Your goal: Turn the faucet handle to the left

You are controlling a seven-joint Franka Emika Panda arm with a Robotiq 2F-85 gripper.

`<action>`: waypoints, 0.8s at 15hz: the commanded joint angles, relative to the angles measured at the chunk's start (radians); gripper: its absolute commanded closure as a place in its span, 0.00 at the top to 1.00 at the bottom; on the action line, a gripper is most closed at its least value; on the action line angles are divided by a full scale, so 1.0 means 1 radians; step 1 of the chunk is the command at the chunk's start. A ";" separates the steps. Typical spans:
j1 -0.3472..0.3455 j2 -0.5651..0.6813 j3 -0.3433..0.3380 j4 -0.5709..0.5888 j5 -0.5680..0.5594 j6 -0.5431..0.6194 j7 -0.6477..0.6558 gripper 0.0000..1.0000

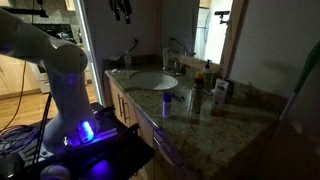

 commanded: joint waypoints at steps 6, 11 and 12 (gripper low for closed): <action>-0.044 0.317 -0.005 0.064 0.051 0.041 0.041 1.00; -0.054 0.428 0.002 0.097 0.054 0.116 0.110 1.00; -0.054 0.480 0.000 0.138 0.065 0.121 0.119 1.00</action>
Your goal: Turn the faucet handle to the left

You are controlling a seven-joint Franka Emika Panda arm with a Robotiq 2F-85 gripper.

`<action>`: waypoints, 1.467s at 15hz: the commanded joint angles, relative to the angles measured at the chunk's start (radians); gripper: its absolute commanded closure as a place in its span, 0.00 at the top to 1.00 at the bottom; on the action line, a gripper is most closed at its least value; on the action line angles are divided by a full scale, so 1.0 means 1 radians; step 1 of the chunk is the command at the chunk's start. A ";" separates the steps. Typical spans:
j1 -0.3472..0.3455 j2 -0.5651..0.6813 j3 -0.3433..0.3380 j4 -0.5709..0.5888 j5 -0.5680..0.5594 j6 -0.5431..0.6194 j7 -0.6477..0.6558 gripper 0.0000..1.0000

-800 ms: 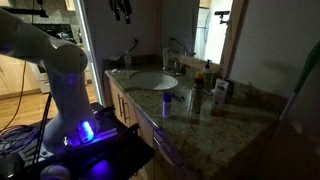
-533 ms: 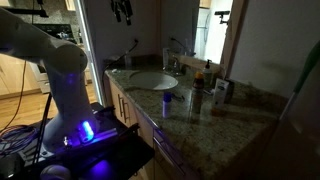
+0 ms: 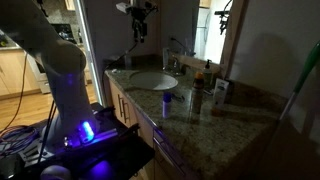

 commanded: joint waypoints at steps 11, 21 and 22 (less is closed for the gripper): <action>-0.013 0.492 -0.024 0.359 0.067 0.135 0.015 1.00; -0.035 0.634 -0.031 0.463 0.095 0.084 -0.209 1.00; -0.042 0.671 -0.033 0.499 0.107 0.078 -0.265 1.00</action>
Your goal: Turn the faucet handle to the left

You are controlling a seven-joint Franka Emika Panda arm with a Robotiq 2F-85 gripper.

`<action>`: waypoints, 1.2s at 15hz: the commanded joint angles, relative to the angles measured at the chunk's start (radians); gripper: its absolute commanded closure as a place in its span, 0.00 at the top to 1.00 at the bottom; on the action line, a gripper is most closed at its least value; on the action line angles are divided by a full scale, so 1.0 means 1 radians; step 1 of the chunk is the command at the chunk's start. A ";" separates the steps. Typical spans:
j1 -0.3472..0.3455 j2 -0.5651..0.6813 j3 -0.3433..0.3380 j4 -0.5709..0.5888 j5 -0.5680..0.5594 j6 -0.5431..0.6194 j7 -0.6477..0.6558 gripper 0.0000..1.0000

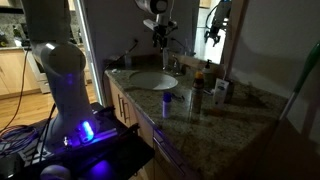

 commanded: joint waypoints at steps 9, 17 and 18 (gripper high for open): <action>-0.042 0.276 -0.005 0.267 0.024 -0.003 -0.176 1.00; -0.010 0.451 -0.012 0.451 -0.081 0.091 -0.072 1.00; -0.009 0.471 -0.014 0.481 -0.080 0.090 -0.057 1.00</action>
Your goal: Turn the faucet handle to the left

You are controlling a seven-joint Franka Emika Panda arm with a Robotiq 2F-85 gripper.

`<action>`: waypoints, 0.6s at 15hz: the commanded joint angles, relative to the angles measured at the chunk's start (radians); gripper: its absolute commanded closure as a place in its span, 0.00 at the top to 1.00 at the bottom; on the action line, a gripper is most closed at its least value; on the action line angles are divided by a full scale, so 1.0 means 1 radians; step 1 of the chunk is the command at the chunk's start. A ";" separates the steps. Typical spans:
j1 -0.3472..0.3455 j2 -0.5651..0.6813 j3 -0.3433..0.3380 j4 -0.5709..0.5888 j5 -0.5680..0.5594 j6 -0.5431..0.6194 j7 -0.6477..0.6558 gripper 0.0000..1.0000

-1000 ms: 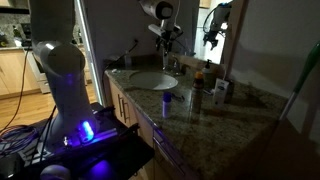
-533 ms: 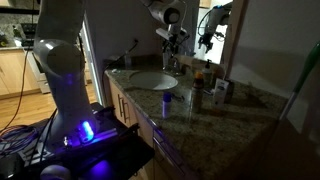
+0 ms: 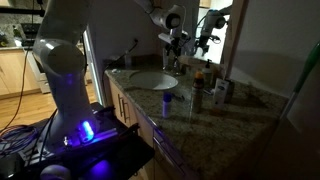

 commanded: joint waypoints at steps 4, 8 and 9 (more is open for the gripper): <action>0.001 0.071 0.003 0.107 -0.009 0.001 0.042 1.00; 0.001 0.062 0.001 0.098 -0.011 -0.012 0.048 0.67; 0.000 0.058 0.001 0.097 -0.013 -0.018 0.046 0.58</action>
